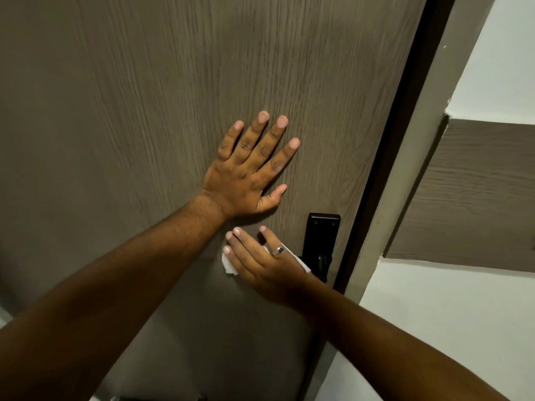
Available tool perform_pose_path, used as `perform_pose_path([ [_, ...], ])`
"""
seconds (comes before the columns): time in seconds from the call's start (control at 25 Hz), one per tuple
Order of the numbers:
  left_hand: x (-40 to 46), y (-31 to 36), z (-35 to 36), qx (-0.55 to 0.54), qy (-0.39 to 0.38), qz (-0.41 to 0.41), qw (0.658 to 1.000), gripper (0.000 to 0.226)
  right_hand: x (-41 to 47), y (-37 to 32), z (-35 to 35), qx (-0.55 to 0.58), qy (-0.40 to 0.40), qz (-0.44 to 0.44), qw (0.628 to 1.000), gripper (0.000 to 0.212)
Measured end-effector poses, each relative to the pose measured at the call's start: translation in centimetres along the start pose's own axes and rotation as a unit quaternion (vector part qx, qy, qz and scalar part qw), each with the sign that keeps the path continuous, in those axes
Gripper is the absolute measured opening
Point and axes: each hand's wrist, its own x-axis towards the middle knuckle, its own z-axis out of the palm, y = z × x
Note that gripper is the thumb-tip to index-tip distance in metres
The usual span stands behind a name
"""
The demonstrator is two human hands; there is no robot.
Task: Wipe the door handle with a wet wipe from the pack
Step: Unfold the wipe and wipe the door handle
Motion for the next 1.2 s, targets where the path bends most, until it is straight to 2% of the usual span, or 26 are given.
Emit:
perform_pose_path([
  [0.08, -0.5, -0.2, -0.2, 0.004, 0.003, 0.021, 1.000, 0.075, -2.4, 1.8, -1.2, 0.002, -0.039, 0.013, 0.999, 0.048],
  [0.2, -0.7, -0.4, -0.3, -0.002, -0.001, 0.030, 1.000, 0.076, -6.6, 4.8, -2.4, 0.048, -0.105, 0.020, 0.993, 0.096],
  [0.24, -0.7, -0.5, -0.3, 0.001, -0.002, 0.030, 1.000, 0.076, -7.6, 5.6, -3.0, 0.054, -0.131, 0.023, 0.990, 0.106],
  [0.32, -0.5, -0.3, -0.3, 0.005, -0.003, 0.032, 0.999, 0.075, -8.2, 6.0, -3.6, 0.059, -0.166, 0.031, 0.984, 0.114],
  [0.48, -0.6, -0.3, -0.2, 0.001, -0.005, 0.029, 1.000, 0.076, -5.1, 4.6, -3.1, 0.085, -0.181, 0.022, 0.980, 0.110],
  [0.64, -0.7, -0.2, -0.2, -0.007, -0.016, 0.022, 1.000, 0.074, 0.3, 2.4, -1.2, 0.097, -0.106, -0.031, 0.989, 0.061],
  [0.76, -0.7, -0.2, -0.3, -0.007, -0.021, 0.023, 0.999, 0.074, 3.0, 0.6, -0.8, 0.105, -0.097, -0.023, 0.989, 0.044],
  [0.92, -0.6, -0.2, -0.5, -0.023, -0.004, 0.027, 0.999, 0.073, 0.6, 1.6, -1.4, 0.079, -0.124, -0.041, 0.988, 0.053],
  [1.08, -0.3, -0.2, -0.5, -0.014, 0.004, 0.033, 0.999, 0.075, -5.3, 5.6, -3.5, 0.103, -0.184, -0.014, 0.977, 0.096],
  [1.2, -0.9, -0.2, -0.5, -0.003, -0.011, 0.030, 0.999, 0.074, -5.9, 5.7, -4.4, 0.122, -0.241, 0.025, 0.962, 0.101],
])
